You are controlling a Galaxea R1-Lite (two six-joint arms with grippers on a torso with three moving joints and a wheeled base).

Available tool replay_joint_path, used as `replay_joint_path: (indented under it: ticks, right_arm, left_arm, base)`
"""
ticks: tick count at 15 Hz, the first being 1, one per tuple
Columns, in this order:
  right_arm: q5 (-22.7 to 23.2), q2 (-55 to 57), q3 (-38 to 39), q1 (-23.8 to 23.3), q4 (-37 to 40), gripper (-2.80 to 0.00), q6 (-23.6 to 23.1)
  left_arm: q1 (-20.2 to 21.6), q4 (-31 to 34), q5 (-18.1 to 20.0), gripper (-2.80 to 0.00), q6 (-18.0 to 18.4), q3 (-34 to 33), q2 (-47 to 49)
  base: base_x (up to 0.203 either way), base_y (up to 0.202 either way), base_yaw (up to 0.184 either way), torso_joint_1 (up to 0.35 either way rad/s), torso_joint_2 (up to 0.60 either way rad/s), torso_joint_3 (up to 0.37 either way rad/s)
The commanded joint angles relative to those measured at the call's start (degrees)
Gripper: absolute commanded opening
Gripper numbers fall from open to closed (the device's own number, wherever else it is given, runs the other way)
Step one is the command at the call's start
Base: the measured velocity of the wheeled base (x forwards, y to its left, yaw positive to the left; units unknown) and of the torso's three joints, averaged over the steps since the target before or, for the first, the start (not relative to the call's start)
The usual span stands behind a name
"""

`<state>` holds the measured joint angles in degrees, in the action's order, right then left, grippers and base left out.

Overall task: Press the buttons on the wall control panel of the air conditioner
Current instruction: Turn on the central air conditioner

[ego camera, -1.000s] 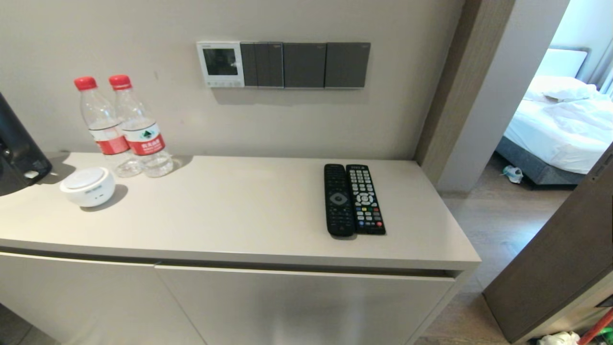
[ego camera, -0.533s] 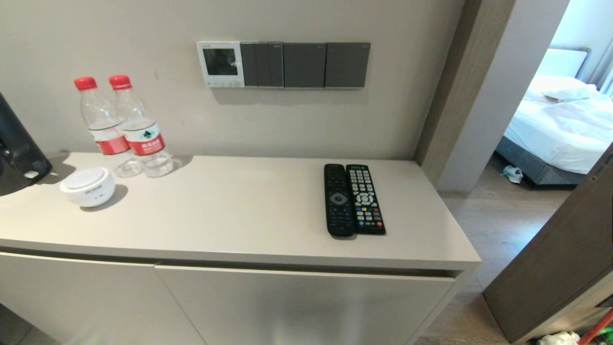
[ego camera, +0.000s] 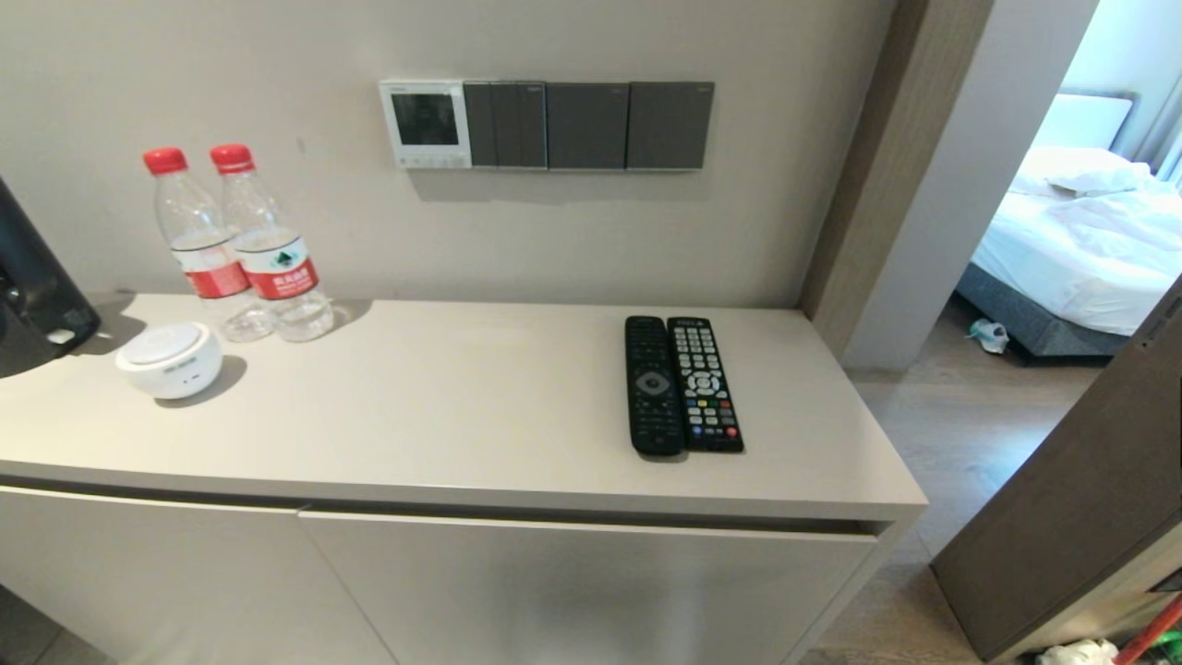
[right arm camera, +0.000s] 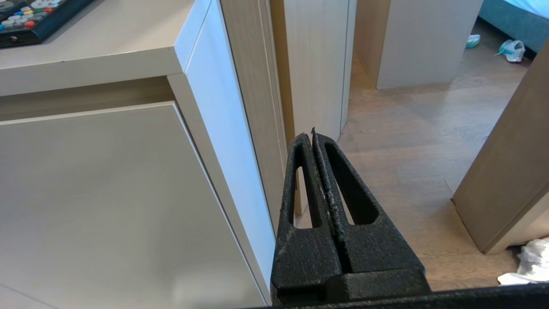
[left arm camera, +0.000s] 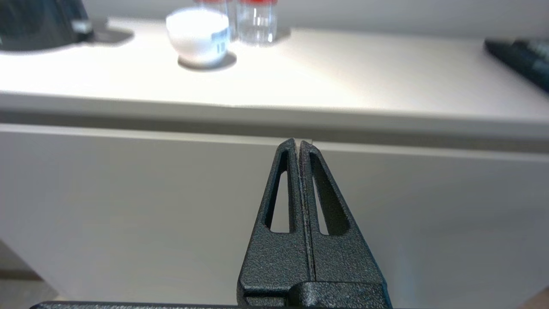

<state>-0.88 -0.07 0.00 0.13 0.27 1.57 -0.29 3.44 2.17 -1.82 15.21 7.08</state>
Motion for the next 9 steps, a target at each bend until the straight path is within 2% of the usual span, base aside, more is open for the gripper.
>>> replay_joint_path:
  ticks: [1,4,9]
  right_arm:
    - [0.0,-0.1,0.0,0.04,0.0,-2.8,0.01]
    - [0.0,-0.12,0.0,0.04,0.0,-2.8,0.01]
    - [0.0,-0.1,0.0,0.02,0.0,-2.8,0.01]
  left_arm:
    - [-0.28,-0.09,0.21,-2.8,-0.14,4.06,6.53]
    - [-0.71,-2.63,0.85,-2.8,-0.39,10.89,16.93]
    - [-0.83,-16.36,1.86,-2.8,-0.59,15.84,39.08]
  base:
    - [0.0,0.0,0.0,0.0,0.0,0.0]
    - [0.0,0.0,0.0,0.0,0.0,0.0]
    - [0.0,0.0,0.0,0.0,0.0,0.0]
